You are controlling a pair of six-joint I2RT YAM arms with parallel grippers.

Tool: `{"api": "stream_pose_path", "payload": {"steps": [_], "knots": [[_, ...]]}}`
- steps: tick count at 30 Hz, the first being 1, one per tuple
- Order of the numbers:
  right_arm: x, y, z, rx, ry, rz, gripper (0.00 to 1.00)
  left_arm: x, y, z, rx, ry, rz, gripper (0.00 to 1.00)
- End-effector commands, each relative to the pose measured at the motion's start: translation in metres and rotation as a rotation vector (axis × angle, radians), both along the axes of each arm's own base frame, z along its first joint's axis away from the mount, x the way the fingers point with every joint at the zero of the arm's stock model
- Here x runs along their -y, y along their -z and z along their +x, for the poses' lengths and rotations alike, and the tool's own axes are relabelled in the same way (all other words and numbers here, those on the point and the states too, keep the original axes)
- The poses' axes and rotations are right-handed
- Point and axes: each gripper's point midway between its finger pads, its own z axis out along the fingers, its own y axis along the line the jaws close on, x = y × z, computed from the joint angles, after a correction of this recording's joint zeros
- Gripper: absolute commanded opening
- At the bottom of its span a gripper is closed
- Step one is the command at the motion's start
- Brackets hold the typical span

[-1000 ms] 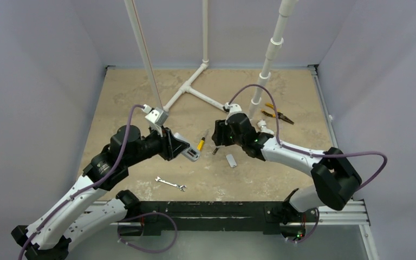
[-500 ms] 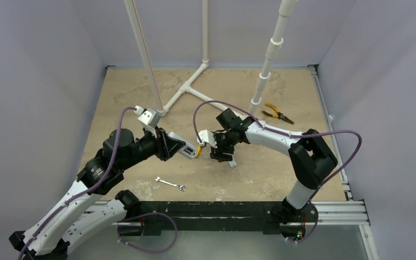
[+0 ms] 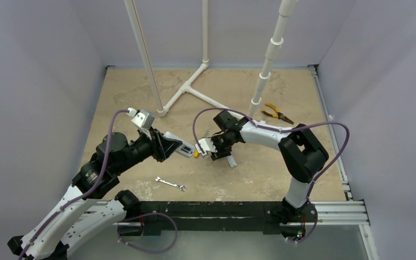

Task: Load the batteries into the remote control

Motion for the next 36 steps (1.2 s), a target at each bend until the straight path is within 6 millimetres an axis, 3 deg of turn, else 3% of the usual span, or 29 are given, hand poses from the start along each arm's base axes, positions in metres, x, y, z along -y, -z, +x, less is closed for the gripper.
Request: {"api": "stream_pose_path", "payload": {"steps": [1,8,20,36], "knots": [[-0.010,-0.001,0.013,0.038,-0.071,0.000,0.45,-0.003,-0.006,0.004,0.031,-0.022,-0.010,0.00],[-0.003,0.008,0.017,0.003,-0.073,-0.070,0.44,-0.004,-0.007,0.003,0.034,-0.023,-0.012,0.00],[0.022,0.007,0.027,-0.031,-0.035,-0.109,0.44,-0.004,-0.004,0.004,0.020,-0.031,-0.010,0.00],[0.019,0.016,0.021,-0.132,-0.062,-0.142,0.41,-0.003,-0.003,0.004,0.010,-0.033,-0.021,0.00]]}}
